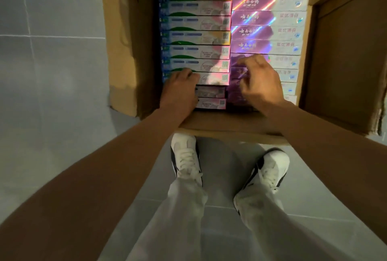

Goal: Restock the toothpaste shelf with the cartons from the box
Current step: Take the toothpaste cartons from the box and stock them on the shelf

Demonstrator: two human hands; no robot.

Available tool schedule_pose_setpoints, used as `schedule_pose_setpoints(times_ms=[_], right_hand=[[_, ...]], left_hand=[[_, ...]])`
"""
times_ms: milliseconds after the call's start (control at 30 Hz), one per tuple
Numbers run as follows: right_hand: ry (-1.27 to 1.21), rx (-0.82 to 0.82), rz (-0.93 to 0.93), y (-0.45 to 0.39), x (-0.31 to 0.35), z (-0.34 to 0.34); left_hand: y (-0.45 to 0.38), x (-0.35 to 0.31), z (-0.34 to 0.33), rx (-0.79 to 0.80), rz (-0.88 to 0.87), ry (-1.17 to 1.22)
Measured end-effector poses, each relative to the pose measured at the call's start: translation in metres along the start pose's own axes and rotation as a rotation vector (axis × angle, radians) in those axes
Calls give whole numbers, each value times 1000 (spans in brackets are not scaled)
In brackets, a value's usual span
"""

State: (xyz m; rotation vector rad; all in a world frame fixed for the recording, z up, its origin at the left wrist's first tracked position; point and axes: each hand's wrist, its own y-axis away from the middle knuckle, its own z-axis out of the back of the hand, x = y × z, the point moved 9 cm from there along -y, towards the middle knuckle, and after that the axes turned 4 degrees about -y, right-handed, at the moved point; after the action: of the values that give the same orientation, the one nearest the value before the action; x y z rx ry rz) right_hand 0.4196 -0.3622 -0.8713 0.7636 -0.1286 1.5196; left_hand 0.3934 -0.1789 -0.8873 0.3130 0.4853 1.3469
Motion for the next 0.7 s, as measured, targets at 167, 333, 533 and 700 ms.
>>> schedule_pose_setpoints(times_ms=[167, 333, 533, 700], right_hand=[[-36, -30, -15, -8, -8, -4], [-87, -73, -31, -2, -19, 11], [-29, -55, -29, -2, -8, 13], [85, 23, 227, -29, 35, -33]], left_hand=[[-9, 5, -2, -77, 6, -213], [-11, 9, 0, -35, 47, -122], [18, 23, 41, -84, 182, 539], [24, 53, 36, 18, 454, 1082]])
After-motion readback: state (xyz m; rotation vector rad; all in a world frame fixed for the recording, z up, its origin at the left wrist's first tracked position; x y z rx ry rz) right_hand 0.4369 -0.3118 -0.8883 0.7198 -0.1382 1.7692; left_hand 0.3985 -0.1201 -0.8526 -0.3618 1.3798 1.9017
